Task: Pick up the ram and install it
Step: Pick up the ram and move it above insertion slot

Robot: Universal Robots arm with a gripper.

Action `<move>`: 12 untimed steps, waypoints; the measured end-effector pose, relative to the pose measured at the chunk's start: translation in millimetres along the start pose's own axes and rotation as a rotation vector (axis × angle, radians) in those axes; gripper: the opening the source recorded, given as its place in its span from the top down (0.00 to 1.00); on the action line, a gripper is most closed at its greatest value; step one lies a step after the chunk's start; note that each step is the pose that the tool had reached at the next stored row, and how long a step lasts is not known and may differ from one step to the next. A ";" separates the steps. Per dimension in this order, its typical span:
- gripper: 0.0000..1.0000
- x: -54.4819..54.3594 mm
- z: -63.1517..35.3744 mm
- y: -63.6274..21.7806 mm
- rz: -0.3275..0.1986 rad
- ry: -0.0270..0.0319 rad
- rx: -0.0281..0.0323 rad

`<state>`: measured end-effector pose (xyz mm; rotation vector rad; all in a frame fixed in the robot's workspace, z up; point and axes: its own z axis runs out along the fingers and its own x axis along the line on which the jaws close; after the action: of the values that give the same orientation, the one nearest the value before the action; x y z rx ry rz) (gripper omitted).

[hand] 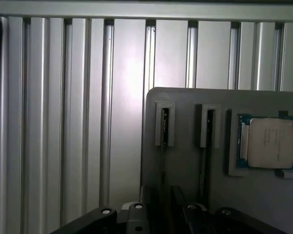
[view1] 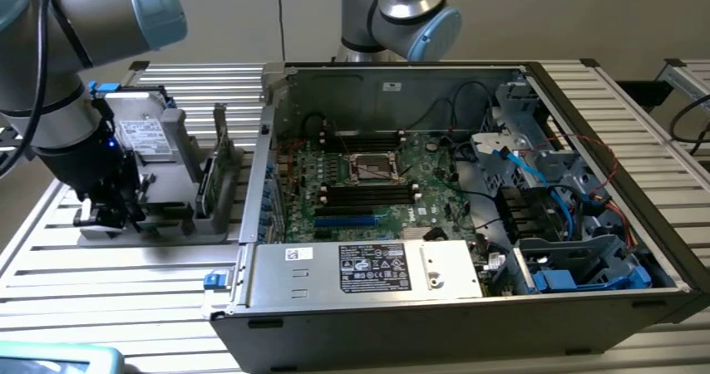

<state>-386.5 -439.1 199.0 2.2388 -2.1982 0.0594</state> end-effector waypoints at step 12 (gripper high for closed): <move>0.87 0.0 2.1 0.1 0.000 -0.0026 0.0000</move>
<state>-386.5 -439.2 196.9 2.2401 -2.1995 0.0565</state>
